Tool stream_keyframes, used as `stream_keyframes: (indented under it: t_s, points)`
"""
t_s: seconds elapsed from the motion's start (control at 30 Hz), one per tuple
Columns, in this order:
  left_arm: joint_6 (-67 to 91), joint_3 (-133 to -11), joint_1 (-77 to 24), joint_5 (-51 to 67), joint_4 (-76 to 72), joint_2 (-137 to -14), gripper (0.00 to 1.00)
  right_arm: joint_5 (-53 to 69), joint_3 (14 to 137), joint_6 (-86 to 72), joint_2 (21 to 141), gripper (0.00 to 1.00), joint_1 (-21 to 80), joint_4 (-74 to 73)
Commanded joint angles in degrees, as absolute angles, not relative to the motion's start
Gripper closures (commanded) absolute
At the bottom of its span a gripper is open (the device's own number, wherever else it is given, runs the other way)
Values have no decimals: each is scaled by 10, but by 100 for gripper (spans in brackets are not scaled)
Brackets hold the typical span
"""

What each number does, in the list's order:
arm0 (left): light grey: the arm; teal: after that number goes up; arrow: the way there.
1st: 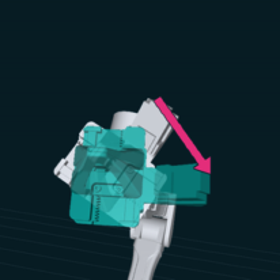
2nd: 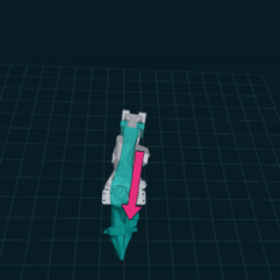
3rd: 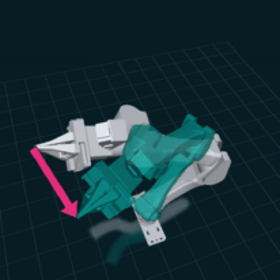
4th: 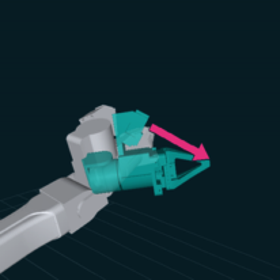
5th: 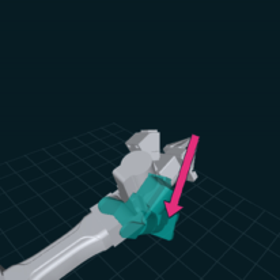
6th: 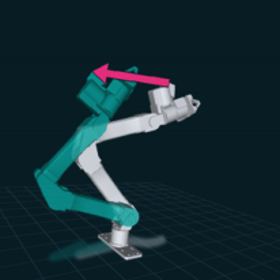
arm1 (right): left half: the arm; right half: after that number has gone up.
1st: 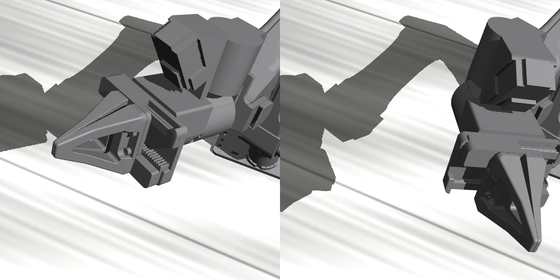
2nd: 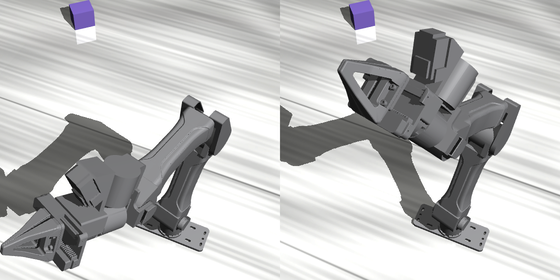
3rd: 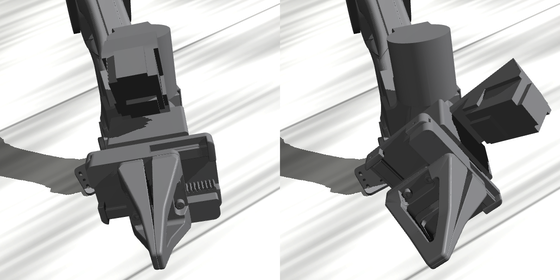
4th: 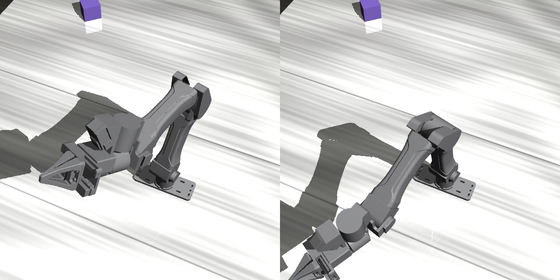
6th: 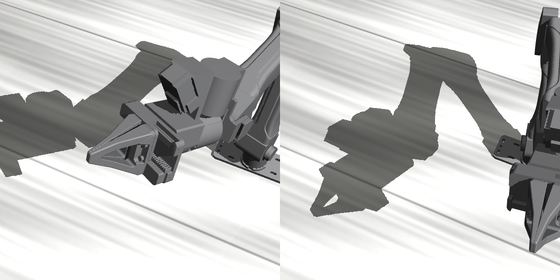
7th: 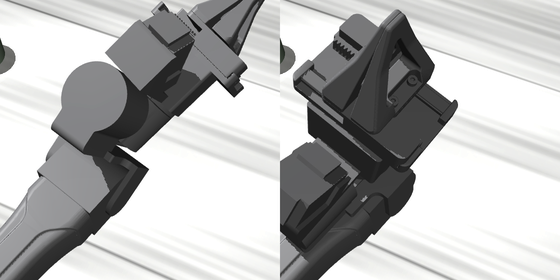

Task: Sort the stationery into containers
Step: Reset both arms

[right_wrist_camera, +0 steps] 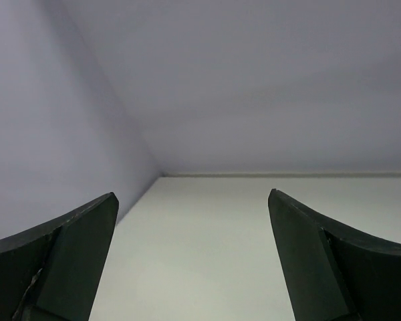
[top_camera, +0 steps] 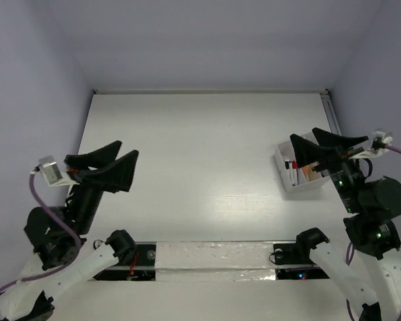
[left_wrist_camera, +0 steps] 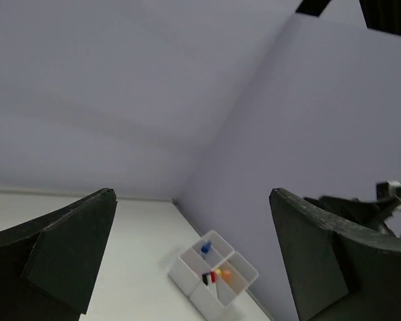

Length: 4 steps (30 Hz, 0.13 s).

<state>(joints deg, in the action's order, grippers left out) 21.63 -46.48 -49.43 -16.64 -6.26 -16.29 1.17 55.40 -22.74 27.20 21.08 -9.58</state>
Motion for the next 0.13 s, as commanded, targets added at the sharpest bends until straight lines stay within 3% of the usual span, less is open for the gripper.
stream_keyframes:
  t_s: [0.0, 0.1]
  points:
    - [157, -500, -497, -227, 9, -164, 1, 58, 569, -222, 245, 0, 211, -73]
    - [161, -497, -497, -238, 15, -170, 1, 58, 549, -218, 236, 0, 211, -73]
